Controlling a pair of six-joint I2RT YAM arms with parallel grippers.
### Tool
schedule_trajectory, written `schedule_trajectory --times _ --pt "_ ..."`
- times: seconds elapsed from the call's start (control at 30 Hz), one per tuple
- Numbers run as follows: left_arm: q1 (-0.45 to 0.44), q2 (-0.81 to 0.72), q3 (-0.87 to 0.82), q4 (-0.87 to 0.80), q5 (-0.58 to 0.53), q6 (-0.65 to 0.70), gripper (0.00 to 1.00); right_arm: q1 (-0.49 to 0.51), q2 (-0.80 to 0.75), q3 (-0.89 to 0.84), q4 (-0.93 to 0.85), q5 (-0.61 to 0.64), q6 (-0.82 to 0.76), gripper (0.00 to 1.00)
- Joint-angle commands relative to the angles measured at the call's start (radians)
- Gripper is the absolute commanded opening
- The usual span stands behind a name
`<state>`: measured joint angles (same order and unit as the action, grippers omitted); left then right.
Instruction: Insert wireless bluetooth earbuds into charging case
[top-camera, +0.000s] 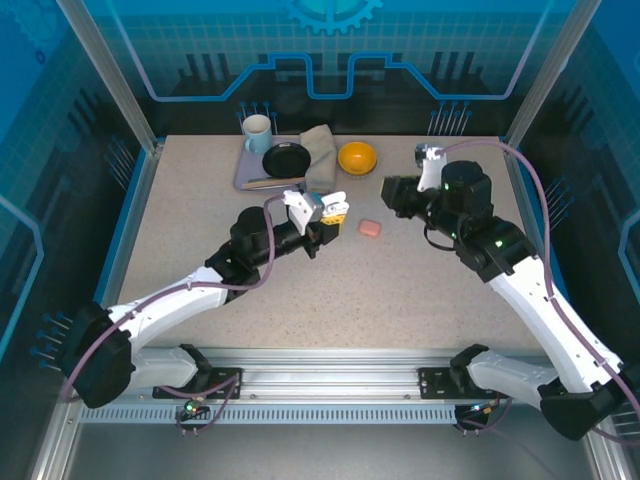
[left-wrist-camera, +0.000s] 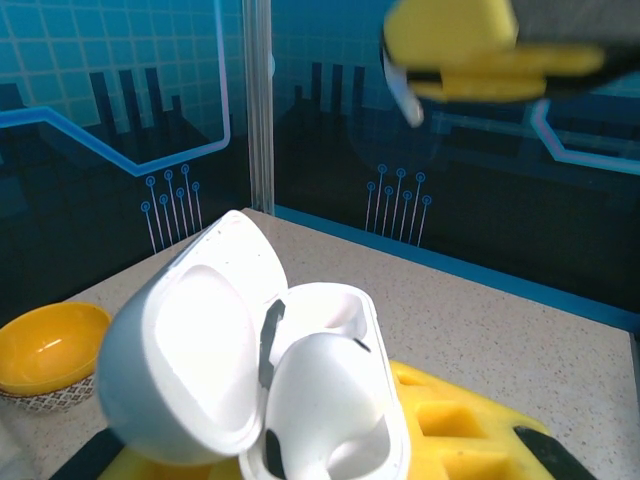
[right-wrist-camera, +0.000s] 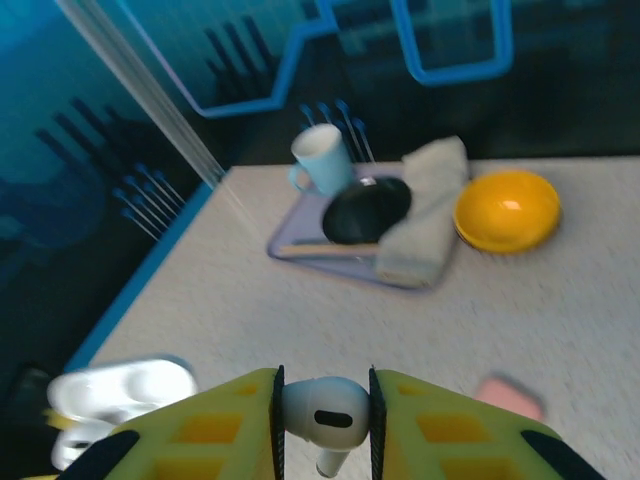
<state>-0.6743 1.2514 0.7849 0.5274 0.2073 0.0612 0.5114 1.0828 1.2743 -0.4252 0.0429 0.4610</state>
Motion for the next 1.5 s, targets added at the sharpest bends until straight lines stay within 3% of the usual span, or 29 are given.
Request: schedule_trajectory --times 0.0,0.63,1.47 --pt "-0.005 0.029 0.062 0.019 0.035 0.005 0.00 0.035 0.045 0.070 0.058 -0.042 -0.066 0.27" --pt "0.001 0.093 0.144 0.052 0.043 -0.038 0.00 0.140 0.088 0.058 0.134 -0.027 -0.209 0.26" --pt "0.003 0.071 0.156 0.045 0.062 -0.052 0.00 0.120 0.083 -0.021 0.138 0.003 -0.182 0.24"
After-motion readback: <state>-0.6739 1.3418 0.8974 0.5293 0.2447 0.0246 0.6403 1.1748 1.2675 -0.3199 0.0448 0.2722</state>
